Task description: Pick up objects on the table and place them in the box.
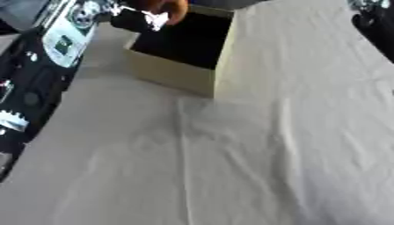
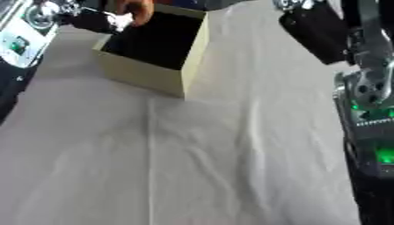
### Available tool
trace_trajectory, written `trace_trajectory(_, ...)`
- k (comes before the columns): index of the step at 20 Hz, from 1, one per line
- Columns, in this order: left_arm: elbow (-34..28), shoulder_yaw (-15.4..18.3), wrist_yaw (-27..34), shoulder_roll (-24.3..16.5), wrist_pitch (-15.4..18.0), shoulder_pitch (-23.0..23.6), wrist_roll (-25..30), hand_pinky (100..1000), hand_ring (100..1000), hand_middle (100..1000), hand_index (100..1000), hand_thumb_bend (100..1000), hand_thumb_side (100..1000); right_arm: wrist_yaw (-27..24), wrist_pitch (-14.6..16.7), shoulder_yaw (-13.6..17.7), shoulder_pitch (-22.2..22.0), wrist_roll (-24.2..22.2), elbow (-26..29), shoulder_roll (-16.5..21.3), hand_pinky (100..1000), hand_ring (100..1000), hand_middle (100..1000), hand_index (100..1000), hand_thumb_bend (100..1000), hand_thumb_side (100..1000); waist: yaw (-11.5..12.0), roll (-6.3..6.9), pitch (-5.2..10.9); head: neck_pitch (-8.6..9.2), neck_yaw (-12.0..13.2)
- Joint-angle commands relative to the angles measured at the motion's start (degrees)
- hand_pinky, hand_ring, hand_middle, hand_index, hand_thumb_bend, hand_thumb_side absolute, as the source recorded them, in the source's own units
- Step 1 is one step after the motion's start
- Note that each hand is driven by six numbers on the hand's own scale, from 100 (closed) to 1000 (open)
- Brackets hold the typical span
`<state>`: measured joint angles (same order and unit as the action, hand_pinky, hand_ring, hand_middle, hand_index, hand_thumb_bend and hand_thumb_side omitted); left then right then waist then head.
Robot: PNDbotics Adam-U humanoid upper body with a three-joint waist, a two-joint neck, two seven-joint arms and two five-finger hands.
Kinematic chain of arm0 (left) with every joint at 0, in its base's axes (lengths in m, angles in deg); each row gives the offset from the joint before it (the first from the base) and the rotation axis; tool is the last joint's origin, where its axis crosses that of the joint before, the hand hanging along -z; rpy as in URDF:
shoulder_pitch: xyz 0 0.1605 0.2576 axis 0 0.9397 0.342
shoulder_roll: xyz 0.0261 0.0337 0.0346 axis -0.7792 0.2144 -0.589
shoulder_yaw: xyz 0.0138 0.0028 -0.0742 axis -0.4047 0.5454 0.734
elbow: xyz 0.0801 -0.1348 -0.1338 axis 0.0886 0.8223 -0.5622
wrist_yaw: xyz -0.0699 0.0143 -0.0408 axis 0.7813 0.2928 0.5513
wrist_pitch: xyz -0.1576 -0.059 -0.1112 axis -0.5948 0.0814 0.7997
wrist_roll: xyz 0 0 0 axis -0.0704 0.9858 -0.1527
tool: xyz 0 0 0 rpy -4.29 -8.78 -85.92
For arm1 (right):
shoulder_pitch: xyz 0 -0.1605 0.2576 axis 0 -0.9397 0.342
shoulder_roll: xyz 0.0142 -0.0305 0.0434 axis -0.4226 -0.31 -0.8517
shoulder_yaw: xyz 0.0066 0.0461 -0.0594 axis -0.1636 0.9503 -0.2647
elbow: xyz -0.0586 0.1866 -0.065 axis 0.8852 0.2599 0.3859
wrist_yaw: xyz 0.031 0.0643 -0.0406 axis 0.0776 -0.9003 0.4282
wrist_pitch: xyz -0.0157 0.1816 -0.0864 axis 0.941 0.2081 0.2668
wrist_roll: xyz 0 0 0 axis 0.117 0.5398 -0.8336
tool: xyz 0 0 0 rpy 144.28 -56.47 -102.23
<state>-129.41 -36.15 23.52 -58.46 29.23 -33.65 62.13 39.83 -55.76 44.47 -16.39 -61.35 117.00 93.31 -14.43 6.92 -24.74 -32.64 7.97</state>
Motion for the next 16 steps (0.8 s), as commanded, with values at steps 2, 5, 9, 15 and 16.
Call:
trace_trajectory(2, 3.7, 3.0, -5.5, 0.0, 1.1, -2.7, -3.4, 312, 514, 552, 606, 100, 336, -0.3, 0.1, 0.0, 1.5, -0.3, 0.9, 0.3, 807, 758, 566, 767, 100, 748, -0.8, 0.01, 0.87, 1.18, 1.1)
trace_trajectory(5, 5.7, 4.5, -8.6, 0.5, 0.8, -3.5, -6.0, 308, 509, 550, 602, 100, 345, -0.6, 0.1, -0.2, 1.8, -0.4, 0.8, 0.3, 806, 757, 565, 766, 100, 750, -1.4, 0.34, 0.49, 1.49, 1.3)
trace_trajectory(9, 7.2, 6.0, -10.9, 0.3, 0.3, -5.1, -8.8, 307, 508, 550, 597, 100, 362, -0.9, 0.1, -0.2, 1.7, -0.3, 0.8, 0.4, 805, 757, 564, 766, 100, 751, -2.0, 0.73, 0.39, 1.62, 1.4)
trace_trajectory(15, 9.8, 7.5, -11.3, 0.0, 1.3, -6.1, -8.8, 321, 514, 560, 605, 100, 356, -1.1, 0.1, -0.2, 2.0, -0.3, 1.1, 0.0, 805, 757, 564, 765, 100, 751, -3.6, 1.49, 0.13, 2.52, 2.1)
trace_trajectory(16, 10.2, 7.7, -11.2, 0.0, 1.6, -6.0, -8.5, 323, 515, 562, 606, 100, 347, -1.1, 0.1, -0.2, 2.0, -0.3, 1.2, 0.0, 804, 757, 564, 765, 100, 751, -3.9, 1.62, 0.10, 2.63, 2.2)
